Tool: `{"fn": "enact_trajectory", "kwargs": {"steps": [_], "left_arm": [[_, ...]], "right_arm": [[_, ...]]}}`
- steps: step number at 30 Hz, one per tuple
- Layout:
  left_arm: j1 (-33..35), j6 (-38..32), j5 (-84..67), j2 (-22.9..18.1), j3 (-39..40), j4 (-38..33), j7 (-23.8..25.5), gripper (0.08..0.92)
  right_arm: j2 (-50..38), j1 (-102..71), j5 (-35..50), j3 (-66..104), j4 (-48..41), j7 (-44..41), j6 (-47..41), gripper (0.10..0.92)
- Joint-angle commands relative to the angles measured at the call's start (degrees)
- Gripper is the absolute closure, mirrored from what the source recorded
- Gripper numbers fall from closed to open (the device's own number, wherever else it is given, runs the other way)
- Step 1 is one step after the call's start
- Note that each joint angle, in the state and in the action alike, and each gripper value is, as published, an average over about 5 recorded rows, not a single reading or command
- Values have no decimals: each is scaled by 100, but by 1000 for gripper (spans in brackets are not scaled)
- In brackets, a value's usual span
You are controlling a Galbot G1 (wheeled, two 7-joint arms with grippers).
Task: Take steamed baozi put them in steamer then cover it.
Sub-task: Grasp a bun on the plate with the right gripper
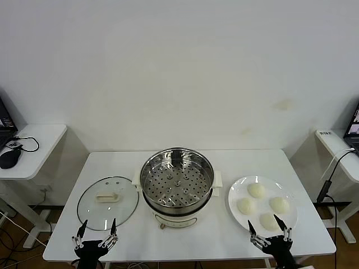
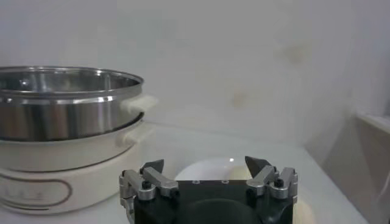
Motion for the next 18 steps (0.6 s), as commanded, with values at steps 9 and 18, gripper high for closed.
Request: {"fn": "enact_trajectory", "kwargs": {"steps": [9,18], "left_arm": [[-7,202,267,128,-119,-121,270,177],[72,195,403,137,-254,-288,311,177]], "right_arm": [[-2472,1839,-2536,1054,-929,-1346,-707,203],[-4402,3350,-2709,416,-2317,-3991,-520,203]]}}
